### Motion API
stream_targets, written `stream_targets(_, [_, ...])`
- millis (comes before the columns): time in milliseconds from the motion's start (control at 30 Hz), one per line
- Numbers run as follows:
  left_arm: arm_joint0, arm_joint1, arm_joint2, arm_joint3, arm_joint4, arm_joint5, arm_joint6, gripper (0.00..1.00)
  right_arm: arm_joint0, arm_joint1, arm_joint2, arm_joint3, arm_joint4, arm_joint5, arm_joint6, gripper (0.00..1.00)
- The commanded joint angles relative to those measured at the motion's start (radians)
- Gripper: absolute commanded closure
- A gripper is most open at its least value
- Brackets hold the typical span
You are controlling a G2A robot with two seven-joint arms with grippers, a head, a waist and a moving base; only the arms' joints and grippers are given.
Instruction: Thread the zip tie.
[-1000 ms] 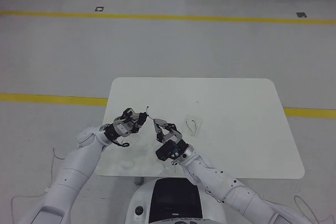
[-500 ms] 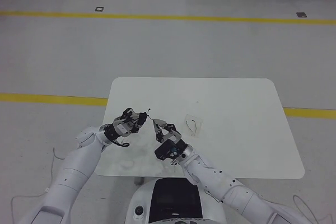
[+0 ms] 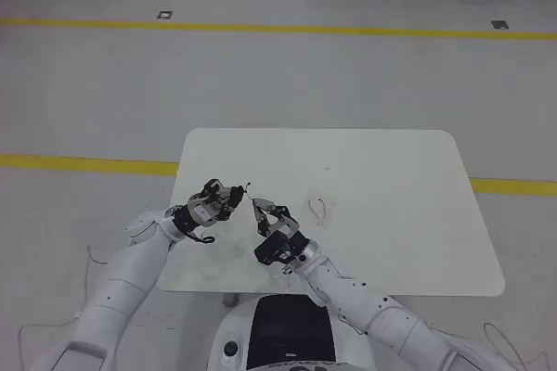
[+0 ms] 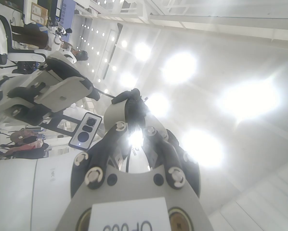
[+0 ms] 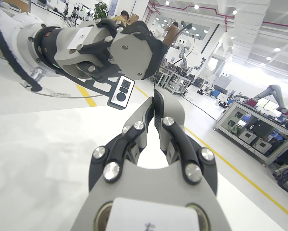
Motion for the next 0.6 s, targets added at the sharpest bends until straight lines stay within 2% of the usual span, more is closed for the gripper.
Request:
stream_targets(0, [0.000, 0.000, 0.000, 0.000, 0.000, 0.000, 0.000, 1.00, 0.001, -0.001, -0.002, 0.002, 0.000, 0.000, 0.001, 1.00])
stream_targets(567, [0.000, 0.000, 0.000, 0.000, 0.000, 0.000, 0.000, 1.00, 0.015, -0.005, -0.021, 0.018, 0.000, 0.000, 0.020, 1.00])
